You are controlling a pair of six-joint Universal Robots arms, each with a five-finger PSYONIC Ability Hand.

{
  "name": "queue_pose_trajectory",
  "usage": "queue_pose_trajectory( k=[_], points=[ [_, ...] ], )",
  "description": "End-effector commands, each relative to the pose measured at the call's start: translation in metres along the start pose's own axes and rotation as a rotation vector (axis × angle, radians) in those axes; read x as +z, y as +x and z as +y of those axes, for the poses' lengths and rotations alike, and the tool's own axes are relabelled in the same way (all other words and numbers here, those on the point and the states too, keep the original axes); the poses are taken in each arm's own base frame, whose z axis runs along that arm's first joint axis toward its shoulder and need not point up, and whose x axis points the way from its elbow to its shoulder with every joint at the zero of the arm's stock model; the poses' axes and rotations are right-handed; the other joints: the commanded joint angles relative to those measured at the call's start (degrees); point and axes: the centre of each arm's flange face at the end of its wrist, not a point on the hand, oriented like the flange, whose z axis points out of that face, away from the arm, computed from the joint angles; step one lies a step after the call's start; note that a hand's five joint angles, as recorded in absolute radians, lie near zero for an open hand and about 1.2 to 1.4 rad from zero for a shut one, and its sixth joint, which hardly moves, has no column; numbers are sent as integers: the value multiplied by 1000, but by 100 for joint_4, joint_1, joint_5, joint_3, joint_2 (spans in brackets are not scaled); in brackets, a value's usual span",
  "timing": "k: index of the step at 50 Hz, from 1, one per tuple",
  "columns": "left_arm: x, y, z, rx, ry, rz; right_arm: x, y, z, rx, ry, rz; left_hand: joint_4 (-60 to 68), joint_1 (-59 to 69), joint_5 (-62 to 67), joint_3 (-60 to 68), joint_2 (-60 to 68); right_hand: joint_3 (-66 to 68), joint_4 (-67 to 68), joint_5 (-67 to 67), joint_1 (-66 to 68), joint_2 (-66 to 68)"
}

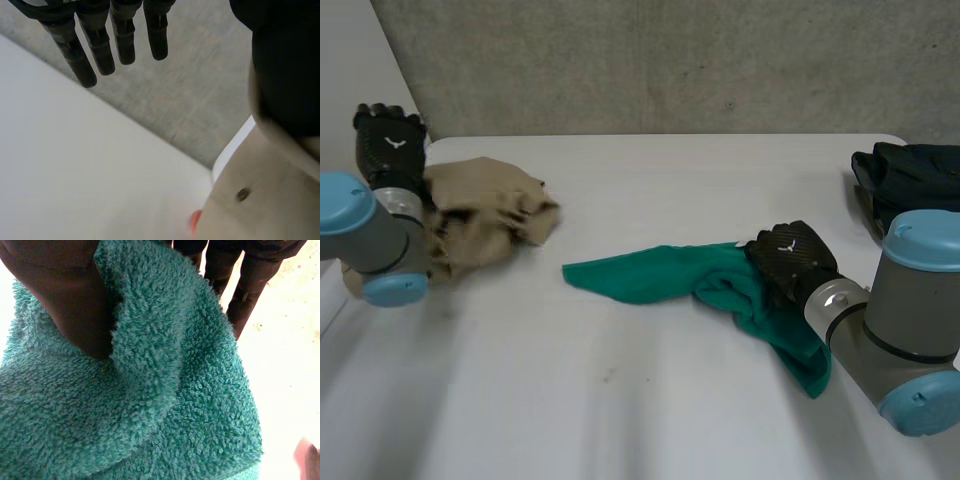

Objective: Fold the laundry.

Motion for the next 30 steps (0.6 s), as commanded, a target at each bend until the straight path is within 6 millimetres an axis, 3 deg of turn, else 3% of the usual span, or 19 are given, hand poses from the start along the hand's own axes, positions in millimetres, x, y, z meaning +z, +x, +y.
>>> queue_pose_trajectory(
  k=[1, 5, 11, 13, 16, 21, 25, 30],
  points=[
    [-46, -13, -72, -72, 82, 64, -7, 8, -15, -4, 39, 17, -434, -484, -385, -497, -486, 833, 830, 778, 1033, 826],
    [-80, -11, -114, -189, 143, 164, -13, 13, -24, -7, 58, 28, -434, -484, -385, -497, -486, 833, 830, 778, 1033, 826],
    [-136, 9, -145, -334, 136, 437, -29, 22, -52, -17, 121, 37, -434, -484, -385, -497, -486, 900, 897, 845, 1100, 893],
    [-158, 23, -148, -381, 98, 550, -36, 25, -64, -20, 152, 34, -434, -484, -385, -497, -486, 900, 898, 845, 1100, 894],
    [-173, 36, -146, -424, 50, 627, -52, 30, -87, -24, 218, 12, -518, -568, -468, -581, -570, 900, 898, 845, 1100, 894],
    [-198, 79, -128, -511, -72, 755, -67, 32, -104, -13, 248, -12, -569, -619, -519, -632, -621, 900, 898, 845, 1100, 894],
    [-204, 99, -126, -569, -108, 796, -78, 33, -111, 15, 260, -13, -653, -702, -603, -716, -705, 900, 898, 845, 1100, 894],
    [-196, 115, -122, -640, -143, 803, -91, 35, -118, 65, 283, -18, -502, -552, -452, -565, -554, 900, 898, 845, 1100, 894]
  ],
)
